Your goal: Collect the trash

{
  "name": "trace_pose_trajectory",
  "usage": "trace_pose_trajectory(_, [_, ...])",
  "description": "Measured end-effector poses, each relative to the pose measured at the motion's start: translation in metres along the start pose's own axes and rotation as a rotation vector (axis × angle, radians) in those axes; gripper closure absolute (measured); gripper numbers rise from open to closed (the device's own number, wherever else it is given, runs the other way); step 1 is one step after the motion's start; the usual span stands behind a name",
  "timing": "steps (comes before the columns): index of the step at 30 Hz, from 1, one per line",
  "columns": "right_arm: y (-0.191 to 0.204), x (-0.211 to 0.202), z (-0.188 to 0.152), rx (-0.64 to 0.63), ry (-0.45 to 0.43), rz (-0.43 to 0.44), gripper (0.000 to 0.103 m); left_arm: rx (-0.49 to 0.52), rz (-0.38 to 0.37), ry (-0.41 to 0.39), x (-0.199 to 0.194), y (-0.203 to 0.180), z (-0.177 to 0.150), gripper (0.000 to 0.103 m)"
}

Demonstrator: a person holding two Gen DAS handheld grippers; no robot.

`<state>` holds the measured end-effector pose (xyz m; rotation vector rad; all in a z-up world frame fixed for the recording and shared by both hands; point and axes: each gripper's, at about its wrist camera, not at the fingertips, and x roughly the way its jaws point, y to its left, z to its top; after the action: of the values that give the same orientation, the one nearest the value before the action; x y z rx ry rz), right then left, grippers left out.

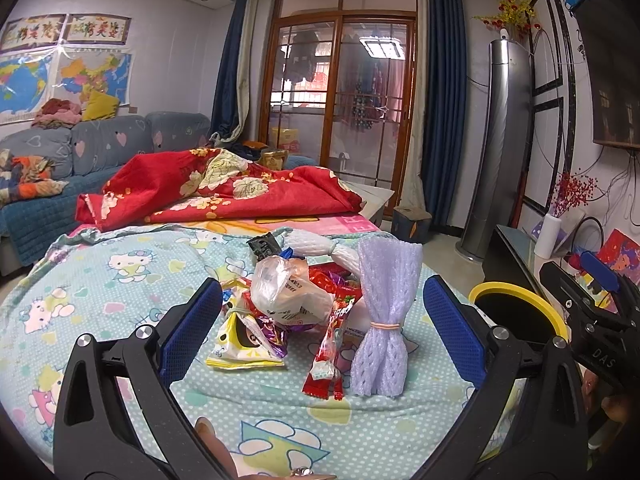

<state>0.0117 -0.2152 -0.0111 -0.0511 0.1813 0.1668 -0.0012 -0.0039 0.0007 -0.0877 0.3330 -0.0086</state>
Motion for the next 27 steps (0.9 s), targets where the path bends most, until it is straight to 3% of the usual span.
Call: trace_pose_trajectory(27, [0.0006,0.0006,-0.0017,-0.001,0.001,0.004,0.006,-0.007,-0.014,0.017,0.0019,0.0016,-0.0014,0.011])
